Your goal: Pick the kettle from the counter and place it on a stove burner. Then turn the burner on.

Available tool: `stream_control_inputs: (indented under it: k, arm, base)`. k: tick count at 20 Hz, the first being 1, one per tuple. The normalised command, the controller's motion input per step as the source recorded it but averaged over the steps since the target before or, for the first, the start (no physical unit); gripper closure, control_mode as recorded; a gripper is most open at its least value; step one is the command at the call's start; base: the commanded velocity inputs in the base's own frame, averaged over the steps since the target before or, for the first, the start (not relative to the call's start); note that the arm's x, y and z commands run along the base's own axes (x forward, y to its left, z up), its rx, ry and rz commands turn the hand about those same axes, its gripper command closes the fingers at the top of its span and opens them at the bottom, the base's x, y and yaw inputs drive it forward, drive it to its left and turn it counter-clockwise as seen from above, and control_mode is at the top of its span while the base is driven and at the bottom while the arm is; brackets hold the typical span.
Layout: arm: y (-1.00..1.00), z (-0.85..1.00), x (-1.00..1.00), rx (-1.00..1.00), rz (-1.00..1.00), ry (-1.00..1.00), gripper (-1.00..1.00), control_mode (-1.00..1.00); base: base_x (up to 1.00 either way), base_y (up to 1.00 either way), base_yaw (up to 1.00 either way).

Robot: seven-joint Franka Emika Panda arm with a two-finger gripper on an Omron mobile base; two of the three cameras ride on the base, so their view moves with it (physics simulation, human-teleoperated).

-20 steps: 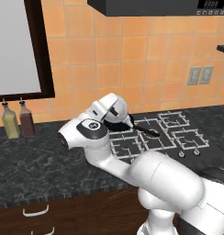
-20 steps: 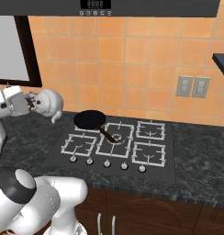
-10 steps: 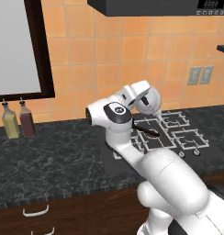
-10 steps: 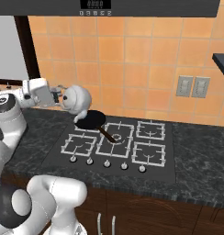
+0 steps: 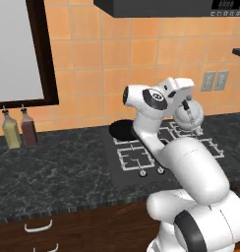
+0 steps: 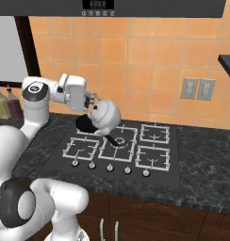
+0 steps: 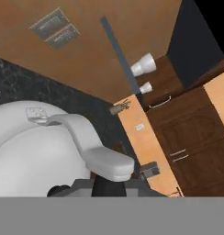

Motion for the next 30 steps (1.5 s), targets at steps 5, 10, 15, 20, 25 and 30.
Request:
stream_control_inputs:
  k: [5,10,15,20,25,30]
  arm:
    - [-1.0,-0.06,0.24,0.34,-0.13,0.25,1.0,-1.0]
    - [-1.0,-0.36,0.04,0.43,-0.08,0.12,1.0,-1.0]
    - [-0.83,-0.45,0.0,0.4,-0.14,0.0,1.0,-1.0]
    - [-0.05,-0.1,0.17,0.0,0.01,0.04,1.0,-1.0]
    - [-0.49,-0.3,0.36,-0.02,0.09,0.06,1.0,-1.0]
    - [-0.63,-0.01,0.06,0.33,0.12,-0.04,1.0,-1.0]
  base:
    - [0.0,0.0,0.0]
    - [0.0,0.0,0.0]
    - [0.0,0.0,0.0]
    - [0.0,0.0,0.0]
    - [0.0,0.0,0.0]
    - [0.0,0.0,0.0]
